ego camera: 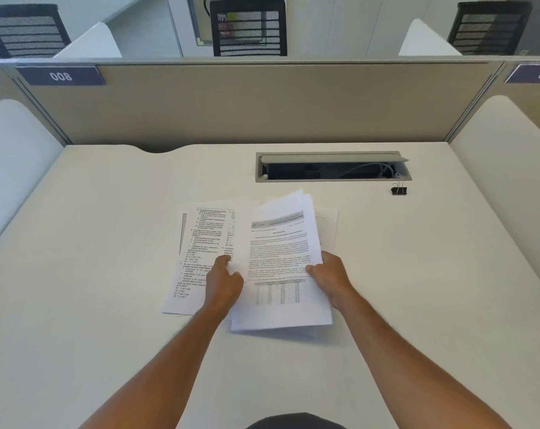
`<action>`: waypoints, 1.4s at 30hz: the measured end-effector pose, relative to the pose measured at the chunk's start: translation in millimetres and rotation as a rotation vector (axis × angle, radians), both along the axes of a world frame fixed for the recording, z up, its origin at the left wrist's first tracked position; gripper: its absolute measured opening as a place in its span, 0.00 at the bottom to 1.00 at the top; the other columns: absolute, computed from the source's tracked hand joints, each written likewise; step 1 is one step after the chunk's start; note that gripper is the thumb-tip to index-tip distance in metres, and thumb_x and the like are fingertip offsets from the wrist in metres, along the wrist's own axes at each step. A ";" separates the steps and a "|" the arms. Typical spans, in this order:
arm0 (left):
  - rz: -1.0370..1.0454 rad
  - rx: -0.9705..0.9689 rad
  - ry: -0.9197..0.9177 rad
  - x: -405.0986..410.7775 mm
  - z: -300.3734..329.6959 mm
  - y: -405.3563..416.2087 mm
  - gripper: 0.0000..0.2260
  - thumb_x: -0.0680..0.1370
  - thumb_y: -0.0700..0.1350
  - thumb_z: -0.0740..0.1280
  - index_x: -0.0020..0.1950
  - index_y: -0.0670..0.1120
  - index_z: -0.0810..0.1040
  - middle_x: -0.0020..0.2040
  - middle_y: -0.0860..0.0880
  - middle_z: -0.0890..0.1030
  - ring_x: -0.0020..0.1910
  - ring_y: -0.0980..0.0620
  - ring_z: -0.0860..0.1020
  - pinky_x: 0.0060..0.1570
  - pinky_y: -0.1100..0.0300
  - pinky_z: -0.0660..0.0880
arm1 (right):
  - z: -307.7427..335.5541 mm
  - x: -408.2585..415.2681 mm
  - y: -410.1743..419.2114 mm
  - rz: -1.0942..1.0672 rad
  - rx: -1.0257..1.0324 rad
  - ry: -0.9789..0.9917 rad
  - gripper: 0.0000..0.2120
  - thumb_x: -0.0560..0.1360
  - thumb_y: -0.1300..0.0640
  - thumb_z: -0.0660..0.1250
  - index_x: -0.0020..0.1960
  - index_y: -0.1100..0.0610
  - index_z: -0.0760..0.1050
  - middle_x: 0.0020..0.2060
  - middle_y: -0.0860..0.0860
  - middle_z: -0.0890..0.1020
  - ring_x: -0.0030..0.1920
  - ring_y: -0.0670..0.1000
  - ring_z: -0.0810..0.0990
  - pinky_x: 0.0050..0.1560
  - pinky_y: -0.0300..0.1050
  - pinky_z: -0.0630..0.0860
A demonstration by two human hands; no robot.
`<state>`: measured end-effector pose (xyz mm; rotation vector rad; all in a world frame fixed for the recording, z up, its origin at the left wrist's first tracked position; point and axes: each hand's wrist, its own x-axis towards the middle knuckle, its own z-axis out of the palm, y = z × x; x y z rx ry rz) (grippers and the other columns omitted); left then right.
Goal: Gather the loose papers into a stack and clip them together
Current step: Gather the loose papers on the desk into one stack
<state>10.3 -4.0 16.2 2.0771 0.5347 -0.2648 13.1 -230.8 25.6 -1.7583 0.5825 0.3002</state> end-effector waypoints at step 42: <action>-0.261 -0.144 0.079 1.5 -8.7 -21.1 0.25 0.81 0.40 0.60 0.78 0.47 0.61 0.71 0.52 0.74 0.63 0.53 0.73 0.40 0.66 0.71 | -22.7 2.2 -37.2 -0.101 -0.317 0.046 0.09 0.72 0.61 0.63 0.50 0.55 0.79 0.47 0.51 0.85 0.46 0.56 0.83 0.48 0.50 0.81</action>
